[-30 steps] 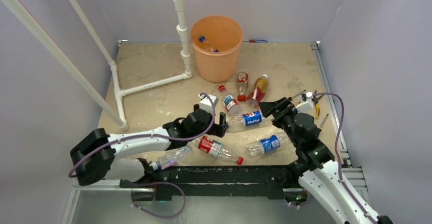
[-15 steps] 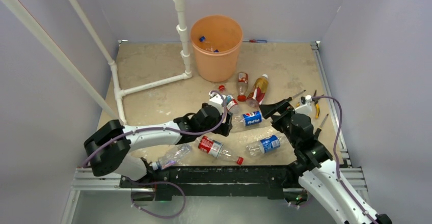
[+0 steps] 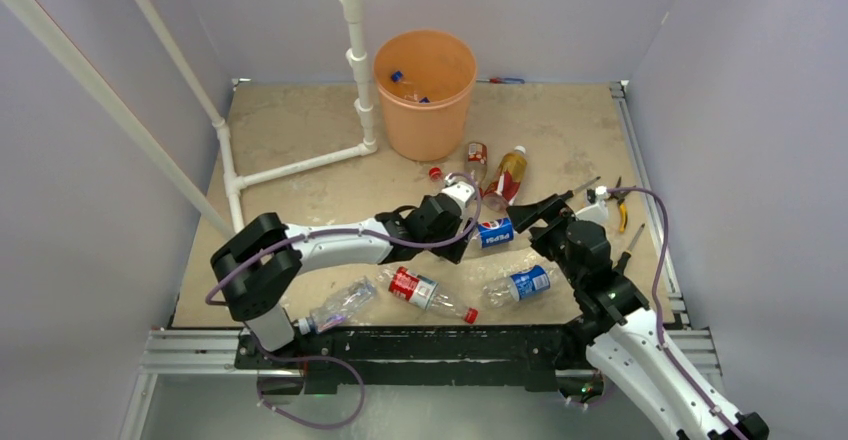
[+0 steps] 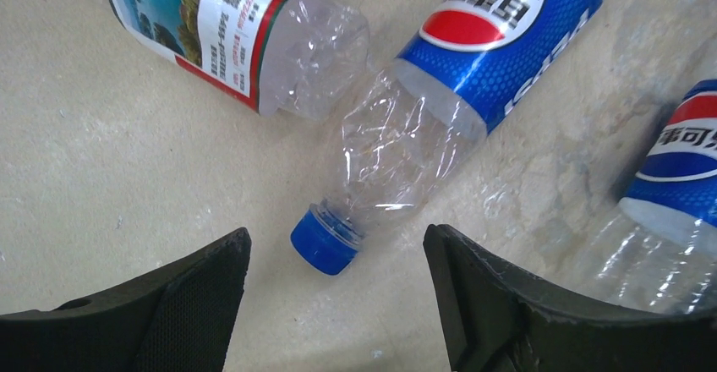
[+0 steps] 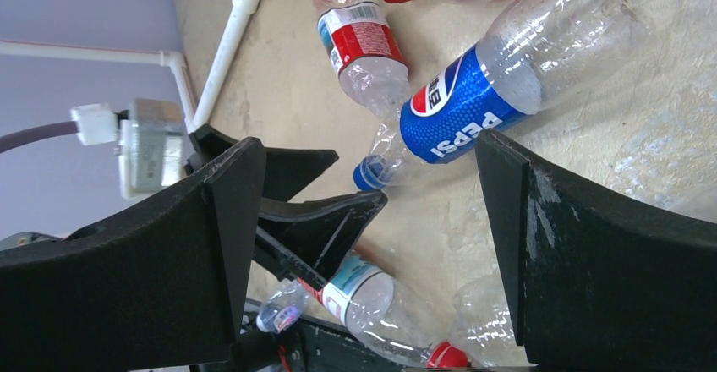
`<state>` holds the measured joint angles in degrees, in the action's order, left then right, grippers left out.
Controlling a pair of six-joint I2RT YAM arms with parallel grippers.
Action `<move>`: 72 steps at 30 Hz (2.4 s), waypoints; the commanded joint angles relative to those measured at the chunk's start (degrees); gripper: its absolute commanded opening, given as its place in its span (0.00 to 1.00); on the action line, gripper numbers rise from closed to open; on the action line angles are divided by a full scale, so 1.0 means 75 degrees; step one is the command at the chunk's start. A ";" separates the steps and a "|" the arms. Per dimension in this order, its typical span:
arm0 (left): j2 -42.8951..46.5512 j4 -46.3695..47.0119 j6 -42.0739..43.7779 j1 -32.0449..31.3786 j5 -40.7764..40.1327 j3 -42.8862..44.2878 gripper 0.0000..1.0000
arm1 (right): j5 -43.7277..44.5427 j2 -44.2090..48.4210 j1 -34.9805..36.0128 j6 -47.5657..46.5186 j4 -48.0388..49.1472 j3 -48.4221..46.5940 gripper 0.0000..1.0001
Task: Put the plastic bottles in the bin
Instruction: Pick up the plastic bottle at the center of the board.
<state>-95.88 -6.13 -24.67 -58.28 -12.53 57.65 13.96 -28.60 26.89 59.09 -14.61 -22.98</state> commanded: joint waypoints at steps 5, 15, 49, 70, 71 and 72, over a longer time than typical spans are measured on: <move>-0.0566 -0.0110 0.0369 -0.0022 0.0315 0.0330 0.76 | -0.0177 -0.0002 0.0011 -0.0222 0.0249 -0.0070 0.94; -0.1144 0.0592 0.0169 -0.0022 0.1219 0.0283 0.71 | -0.0053 0.0194 0.0010 -0.0520 0.0043 -0.0215 0.94; 0.1148 0.1578 0.0053 -0.0069 0.2621 -0.1030 0.00 | -0.0316 0.0005 0.0006 -0.1518 0.0097 -0.1163 0.94; 0.5112 0.4492 -0.0292 -0.0069 0.1996 -0.3395 0.00 | -0.2949 -0.0158 0.0011 -0.1638 0.1857 -0.2436 0.95; 0.5170 0.4565 -0.0295 -0.0069 0.1962 -0.3444 0.00 | -0.3081 -0.0164 0.0012 -0.1471 0.2300 -0.2317 0.95; 0.5262 0.4595 -0.0297 -0.0069 0.1954 -0.3512 0.00 | -0.3187 -0.0166 0.0009 -0.1341 0.2657 -0.2217 0.95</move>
<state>-59.07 21.06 -25.85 -58.59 3.81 33.36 -3.29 -28.93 26.89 44.18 -5.74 -41.91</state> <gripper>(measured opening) 0.365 0.944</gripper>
